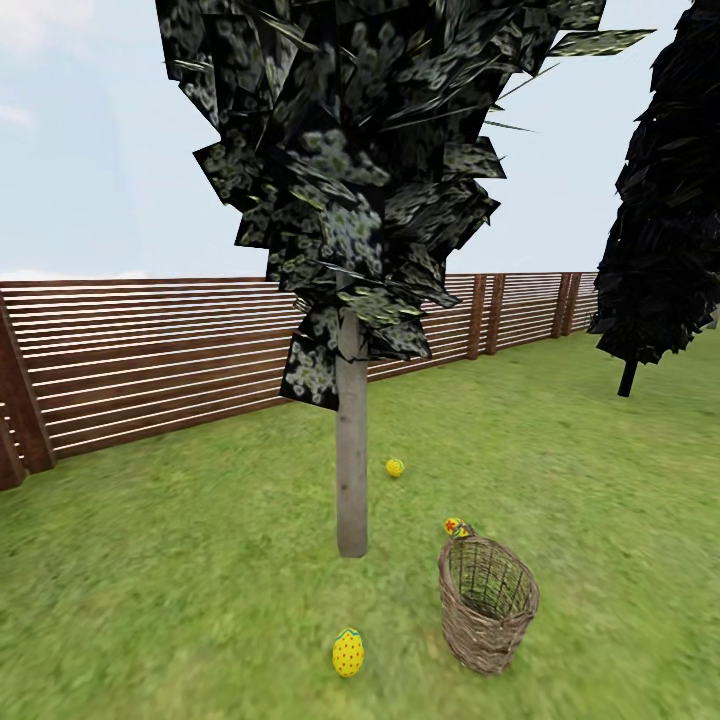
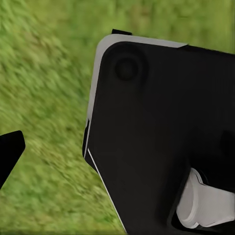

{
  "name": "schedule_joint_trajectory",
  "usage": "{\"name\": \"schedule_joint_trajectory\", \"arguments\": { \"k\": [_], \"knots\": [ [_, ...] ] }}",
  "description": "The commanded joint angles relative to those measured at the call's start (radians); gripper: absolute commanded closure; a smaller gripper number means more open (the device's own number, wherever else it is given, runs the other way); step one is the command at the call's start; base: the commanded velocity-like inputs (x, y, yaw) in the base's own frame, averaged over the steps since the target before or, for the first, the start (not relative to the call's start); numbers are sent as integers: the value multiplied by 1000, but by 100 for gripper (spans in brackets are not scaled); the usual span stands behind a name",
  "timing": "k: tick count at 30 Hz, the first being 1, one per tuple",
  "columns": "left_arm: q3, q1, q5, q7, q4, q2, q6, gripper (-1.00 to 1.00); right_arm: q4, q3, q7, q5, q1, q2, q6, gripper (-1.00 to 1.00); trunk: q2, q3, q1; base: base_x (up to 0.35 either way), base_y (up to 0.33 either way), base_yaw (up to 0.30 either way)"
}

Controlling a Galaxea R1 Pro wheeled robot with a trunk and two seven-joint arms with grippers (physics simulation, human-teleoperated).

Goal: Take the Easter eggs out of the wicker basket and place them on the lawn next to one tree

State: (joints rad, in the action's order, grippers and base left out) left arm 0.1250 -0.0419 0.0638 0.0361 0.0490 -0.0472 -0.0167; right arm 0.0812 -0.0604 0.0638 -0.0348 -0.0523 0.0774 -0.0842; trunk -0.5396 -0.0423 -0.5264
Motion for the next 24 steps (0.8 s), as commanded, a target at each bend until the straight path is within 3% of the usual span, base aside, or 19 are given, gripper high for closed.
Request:
{"name": "schedule_joint_trajectory", "arguments": {
  "k": [1,24],
  "knots": [
    [5,-1,7,4,3,0,-2,-100,5,-6,2,-4,-1,0,-8,-100,-1,0,0,0,0,0],
    [5,-1,5,5,3,0,-2,-100,5,-6,-3,-5,-1,-1,-5,-100,-1,0,0,0,0,0]
  ]
}}
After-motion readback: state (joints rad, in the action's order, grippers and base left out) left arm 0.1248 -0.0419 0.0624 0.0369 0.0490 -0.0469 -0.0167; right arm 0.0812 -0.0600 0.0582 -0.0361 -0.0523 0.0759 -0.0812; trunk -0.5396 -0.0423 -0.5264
